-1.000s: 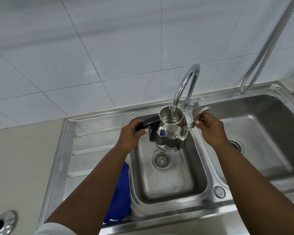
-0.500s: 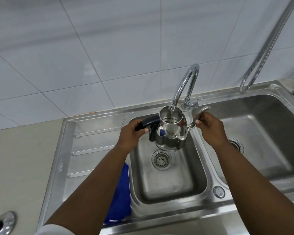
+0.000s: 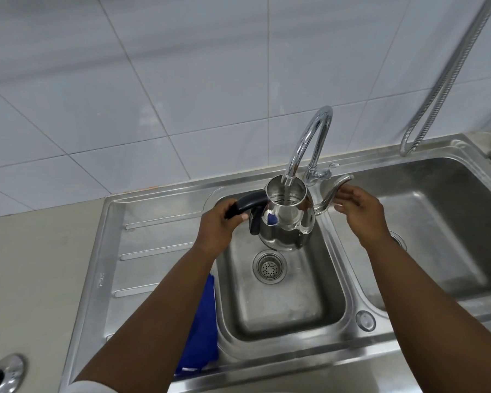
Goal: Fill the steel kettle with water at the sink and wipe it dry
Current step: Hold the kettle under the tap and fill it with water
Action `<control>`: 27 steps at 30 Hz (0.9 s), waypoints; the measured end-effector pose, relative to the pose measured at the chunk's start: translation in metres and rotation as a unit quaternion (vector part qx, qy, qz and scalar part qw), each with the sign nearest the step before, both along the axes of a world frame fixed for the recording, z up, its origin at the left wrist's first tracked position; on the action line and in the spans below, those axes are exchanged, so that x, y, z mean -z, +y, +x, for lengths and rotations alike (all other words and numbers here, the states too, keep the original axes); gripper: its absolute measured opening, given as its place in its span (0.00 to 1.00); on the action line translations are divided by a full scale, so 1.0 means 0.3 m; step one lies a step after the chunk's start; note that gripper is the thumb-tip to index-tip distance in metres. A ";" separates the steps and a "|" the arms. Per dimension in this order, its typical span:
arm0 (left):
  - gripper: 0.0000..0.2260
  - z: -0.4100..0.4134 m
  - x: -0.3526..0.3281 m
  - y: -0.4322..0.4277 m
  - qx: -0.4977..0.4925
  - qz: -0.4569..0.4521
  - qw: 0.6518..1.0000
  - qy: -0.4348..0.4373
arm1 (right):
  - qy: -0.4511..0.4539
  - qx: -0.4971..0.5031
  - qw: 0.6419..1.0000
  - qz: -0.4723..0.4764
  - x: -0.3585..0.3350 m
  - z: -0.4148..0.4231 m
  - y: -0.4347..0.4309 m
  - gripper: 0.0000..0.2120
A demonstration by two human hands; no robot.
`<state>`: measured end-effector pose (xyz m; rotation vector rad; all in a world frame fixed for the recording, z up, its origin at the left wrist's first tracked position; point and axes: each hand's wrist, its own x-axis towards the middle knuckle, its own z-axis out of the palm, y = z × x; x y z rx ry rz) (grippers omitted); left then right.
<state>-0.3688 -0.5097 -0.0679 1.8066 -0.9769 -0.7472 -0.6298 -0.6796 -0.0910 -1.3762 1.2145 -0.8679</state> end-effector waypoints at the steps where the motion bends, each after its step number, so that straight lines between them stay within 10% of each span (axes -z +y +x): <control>1: 0.13 -0.001 -0.001 0.001 0.000 -0.002 1.000 0.001 | 0.007 0.010 1.000 -0.005 0.003 -0.006 -0.010 0.19; 12: 0.12 0.003 0.013 -0.003 0.006 0.004 1.000 0.010 | 0.398 -0.177 0.871 -0.229 -0.012 0.007 -0.129 0.38; 27: 0.10 0.009 0.017 0.008 0.003 0.012 1.000 0.009 | 0.536 -0.247 0.770 -0.241 0.022 0.008 -0.201 0.44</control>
